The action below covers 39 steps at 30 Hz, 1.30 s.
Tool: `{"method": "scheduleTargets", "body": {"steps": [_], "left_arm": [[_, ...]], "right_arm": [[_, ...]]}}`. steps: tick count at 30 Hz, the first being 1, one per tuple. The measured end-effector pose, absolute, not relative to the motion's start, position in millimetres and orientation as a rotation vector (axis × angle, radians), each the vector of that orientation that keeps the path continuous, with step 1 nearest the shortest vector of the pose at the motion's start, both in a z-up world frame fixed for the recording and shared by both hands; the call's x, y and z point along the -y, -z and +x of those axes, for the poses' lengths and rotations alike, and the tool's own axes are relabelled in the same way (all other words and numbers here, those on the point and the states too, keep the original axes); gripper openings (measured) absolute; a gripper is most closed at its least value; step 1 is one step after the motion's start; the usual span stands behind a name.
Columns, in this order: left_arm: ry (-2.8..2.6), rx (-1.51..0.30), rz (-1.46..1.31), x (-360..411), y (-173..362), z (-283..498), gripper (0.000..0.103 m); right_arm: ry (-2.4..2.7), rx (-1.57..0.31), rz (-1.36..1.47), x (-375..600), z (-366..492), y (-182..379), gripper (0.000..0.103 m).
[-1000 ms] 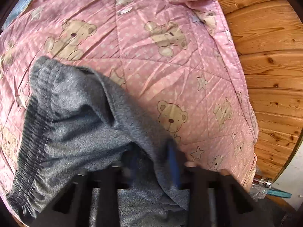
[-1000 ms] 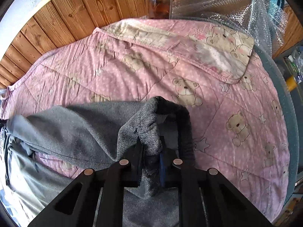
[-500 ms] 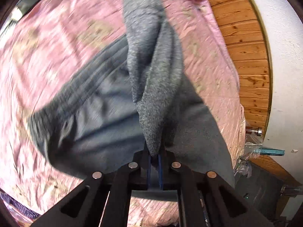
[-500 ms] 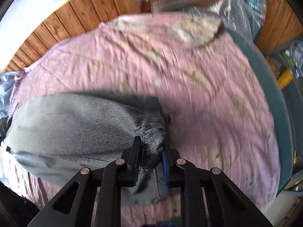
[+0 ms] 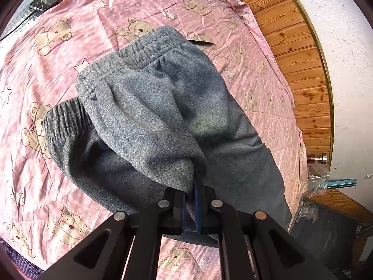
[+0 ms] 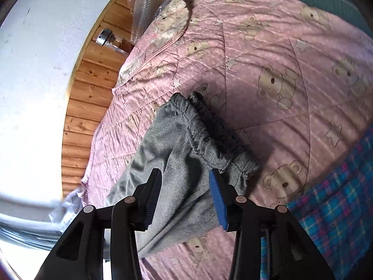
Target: Fold clothes
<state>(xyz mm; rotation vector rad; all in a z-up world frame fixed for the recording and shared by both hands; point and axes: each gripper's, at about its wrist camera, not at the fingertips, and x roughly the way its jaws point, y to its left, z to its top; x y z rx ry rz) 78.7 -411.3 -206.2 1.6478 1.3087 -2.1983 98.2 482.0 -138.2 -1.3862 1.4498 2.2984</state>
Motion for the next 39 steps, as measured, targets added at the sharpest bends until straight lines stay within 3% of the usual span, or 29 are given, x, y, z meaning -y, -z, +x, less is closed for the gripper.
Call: {"method": "scheduleTargets", "body": {"steps": [5,7,12,16,22,27,30,33,36,39], "left_arm": [[2.212,-1.292,1.643,411.1,202.2,76.0,0.006],[2.224,-1.283,1.642,412.6,197.0,73.9,0.006],[2.262,-1.276,1.627,417.7,180.1,72.2,0.006],[2.270,-1.264,1.638,420.7,172.9,83.4,0.006],[2.158,-1.210,1.766,414.5,215.9,107.7,0.006],[2.140,-1.135,1.789,404.9,235.8,113.5,0.006],[2.145,-1.083,1.788,400.3,237.5,115.8,0.006],[2.153,-1.082,1.766,399.5,237.9,117.4,0.006],[2.158,-1.102,1.747,399.1,239.5,118.5,0.006],[2.151,-1.117,1.733,399.4,243.7,120.8,0.007]], "right_arm": [[-2.269,-1.273,-1.417,-480.4,79.9,155.5,0.045],[-2.298,-1.212,-1.427,-480.1,67.9,154.6,0.013],[-2.385,-1.131,-1.341,-489.0,73.6,111.1,0.006],[-2.355,-1.094,-1.390,-492.0,97.2,110.1,0.006],[-2.234,-1.069,-1.498,-492.1,114.6,158.0,0.006],[-2.298,-0.851,-1.559,-483.4,98.1,152.0,0.008],[-2.348,-0.665,-1.544,-471.1,86.5,131.9,0.016],[-2.396,-0.487,-1.473,-455.8,76.8,105.3,0.042],[-2.432,-0.309,-1.396,-440.6,67.0,78.7,0.043],[-2.577,-0.220,-1.555,-404.9,23.9,94.6,0.041]]}}
